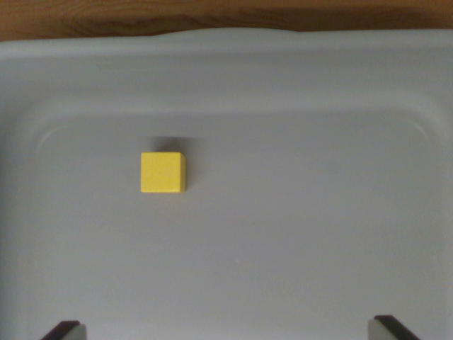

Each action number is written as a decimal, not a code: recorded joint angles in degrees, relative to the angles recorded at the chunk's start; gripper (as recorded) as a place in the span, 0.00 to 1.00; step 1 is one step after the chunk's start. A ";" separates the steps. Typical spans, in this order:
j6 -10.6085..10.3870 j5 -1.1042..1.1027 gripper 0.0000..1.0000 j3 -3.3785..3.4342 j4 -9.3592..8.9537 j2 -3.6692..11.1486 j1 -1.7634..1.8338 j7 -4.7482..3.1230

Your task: Pick yellow cube

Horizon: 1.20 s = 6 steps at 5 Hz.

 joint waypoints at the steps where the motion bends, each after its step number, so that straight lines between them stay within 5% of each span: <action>1: -0.99 -0.09 0.00 0.10 -0.31 0.79 0.13 0.19; 6: -3.88 -0.34 0.00 0.41 -1.21 3.07 0.51 0.73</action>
